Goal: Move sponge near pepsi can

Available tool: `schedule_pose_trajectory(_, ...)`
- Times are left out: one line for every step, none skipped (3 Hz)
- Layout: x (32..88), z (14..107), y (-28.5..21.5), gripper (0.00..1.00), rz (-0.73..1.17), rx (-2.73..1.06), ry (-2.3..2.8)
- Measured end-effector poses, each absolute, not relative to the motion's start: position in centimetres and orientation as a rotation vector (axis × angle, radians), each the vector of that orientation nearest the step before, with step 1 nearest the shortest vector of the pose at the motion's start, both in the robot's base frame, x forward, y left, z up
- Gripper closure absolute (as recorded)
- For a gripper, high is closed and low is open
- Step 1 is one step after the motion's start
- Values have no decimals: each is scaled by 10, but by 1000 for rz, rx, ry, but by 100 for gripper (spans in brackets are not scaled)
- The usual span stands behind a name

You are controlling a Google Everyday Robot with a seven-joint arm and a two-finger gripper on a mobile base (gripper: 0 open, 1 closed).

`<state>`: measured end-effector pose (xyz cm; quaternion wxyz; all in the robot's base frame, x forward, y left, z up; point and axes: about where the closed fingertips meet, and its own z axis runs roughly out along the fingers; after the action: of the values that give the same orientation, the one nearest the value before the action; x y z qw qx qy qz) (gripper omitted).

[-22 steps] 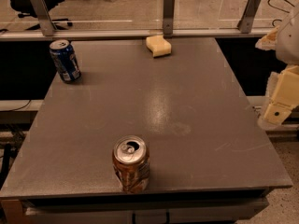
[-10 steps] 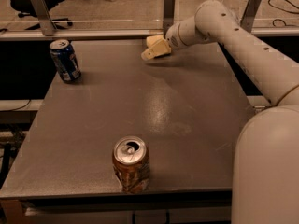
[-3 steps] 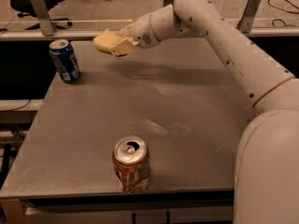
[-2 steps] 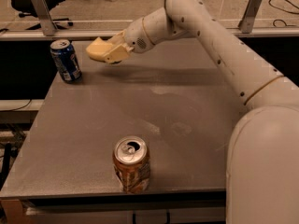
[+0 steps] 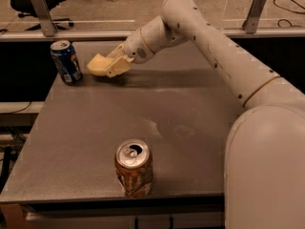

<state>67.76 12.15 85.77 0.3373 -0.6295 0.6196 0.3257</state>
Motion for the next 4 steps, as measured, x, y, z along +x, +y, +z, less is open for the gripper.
schedule_pose_trajectory(675,848,121,59,855,-1663,1635)
schedule_pose_trajectory(672,843,122,36,864,-1679,1641)
schedule_pose_trajectory(667,843,127,12,883,-1698,1631)
schedule_pose_trajectory(666,844,128,0,888,-1703,1626)
